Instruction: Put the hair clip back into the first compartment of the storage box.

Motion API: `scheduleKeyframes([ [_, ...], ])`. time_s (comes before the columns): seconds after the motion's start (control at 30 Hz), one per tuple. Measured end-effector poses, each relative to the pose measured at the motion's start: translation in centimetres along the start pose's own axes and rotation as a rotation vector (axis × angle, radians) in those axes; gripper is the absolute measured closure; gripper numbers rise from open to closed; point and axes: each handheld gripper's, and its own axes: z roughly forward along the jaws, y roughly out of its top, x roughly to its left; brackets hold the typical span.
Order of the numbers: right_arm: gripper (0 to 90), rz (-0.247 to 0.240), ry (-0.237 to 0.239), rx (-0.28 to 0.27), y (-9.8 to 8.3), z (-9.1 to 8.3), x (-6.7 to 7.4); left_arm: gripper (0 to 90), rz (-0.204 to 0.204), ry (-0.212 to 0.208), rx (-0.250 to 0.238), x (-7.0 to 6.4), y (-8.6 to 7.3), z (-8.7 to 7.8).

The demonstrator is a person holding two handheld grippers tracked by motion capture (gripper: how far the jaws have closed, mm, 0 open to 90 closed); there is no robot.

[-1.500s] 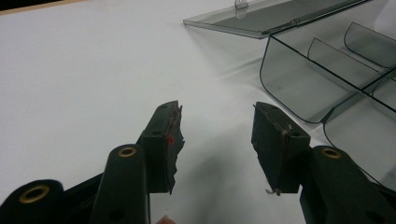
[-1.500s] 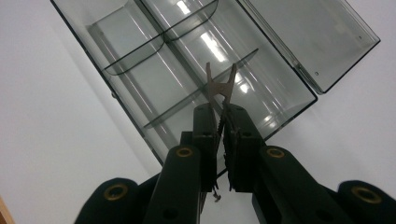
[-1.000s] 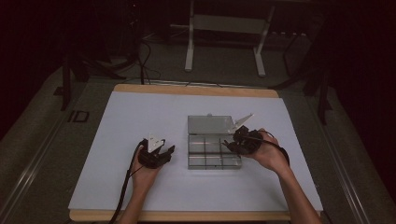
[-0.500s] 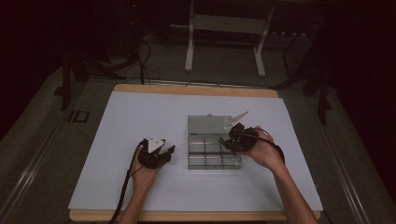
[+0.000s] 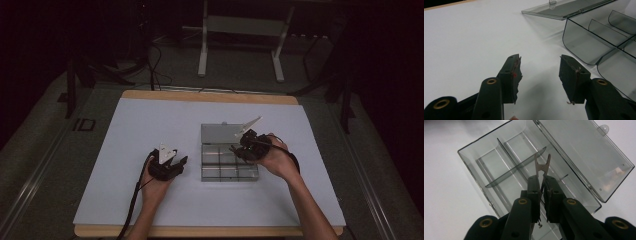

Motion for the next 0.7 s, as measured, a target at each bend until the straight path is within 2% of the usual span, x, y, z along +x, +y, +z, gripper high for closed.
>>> scheduleKeyframes([
  [0.7,83.9,-0.019,0.011,0.022,2.1,1.6,0.6,51.5,0.004,0.0,0.002,0.0,0.0,0.0],
])
